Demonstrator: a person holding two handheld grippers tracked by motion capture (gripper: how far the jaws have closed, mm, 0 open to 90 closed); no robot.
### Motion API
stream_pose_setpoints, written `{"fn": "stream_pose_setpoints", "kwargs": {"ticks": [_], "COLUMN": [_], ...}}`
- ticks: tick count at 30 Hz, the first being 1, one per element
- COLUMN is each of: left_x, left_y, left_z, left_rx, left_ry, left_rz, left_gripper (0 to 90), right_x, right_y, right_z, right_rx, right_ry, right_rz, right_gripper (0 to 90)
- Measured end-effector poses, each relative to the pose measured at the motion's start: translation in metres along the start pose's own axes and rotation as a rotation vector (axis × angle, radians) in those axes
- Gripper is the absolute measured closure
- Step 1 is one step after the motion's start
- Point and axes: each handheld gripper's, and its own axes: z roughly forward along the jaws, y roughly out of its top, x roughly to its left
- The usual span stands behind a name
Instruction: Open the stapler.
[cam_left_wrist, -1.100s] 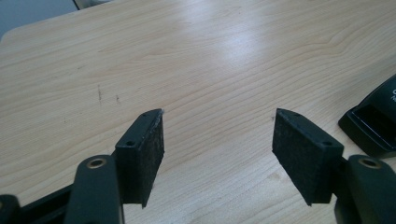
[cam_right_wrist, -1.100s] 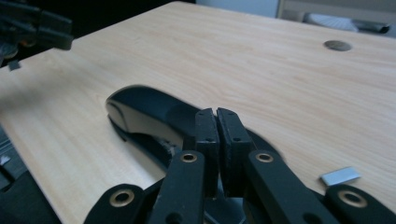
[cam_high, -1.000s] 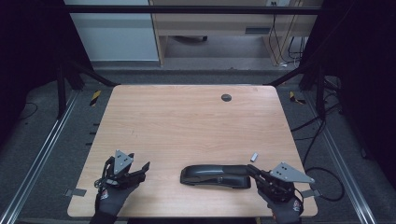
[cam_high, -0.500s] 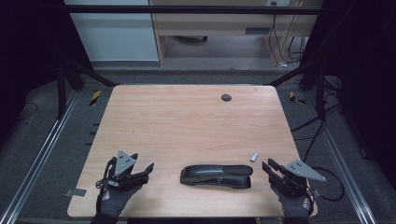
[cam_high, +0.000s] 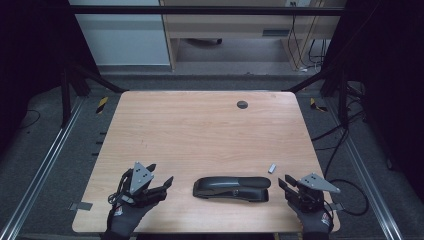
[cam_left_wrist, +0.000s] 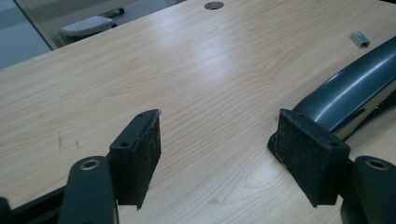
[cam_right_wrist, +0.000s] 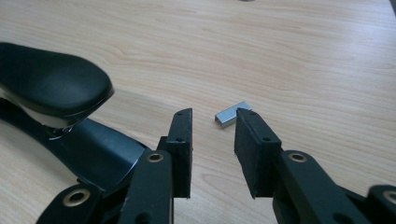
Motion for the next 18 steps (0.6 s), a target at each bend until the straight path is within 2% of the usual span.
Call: {"fn": "stream_pose_setpoints", "kwargs": {"ticks": [12, 13, 18], "left_x": [-0.018, -0.02, -0.029], "left_y": [0.015, 0.018, 0.027], "left_z": [-0.002, 0.0, 0.003], "left_rx": [0.005, 0.0, 0.007], "left_ry": [-0.035, -0.033, -0.034], "left_rz": [0.075, 0.104, 0.124], "left_gripper": [30.2, 30.2, 30.3], "right_x": [0.007, 0.009, 0.011], "right_y": [-0.003, -0.003, -0.003], "right_z": [0.002, 0.002, 0.003], "right_rx": [0.038, 0.04, 0.046], "right_ry": [0.031, 0.036, 0.044], "right_rz": [-0.039, -0.036, -0.045], "right_gripper": [76.1, 76.4, 76.6]}}
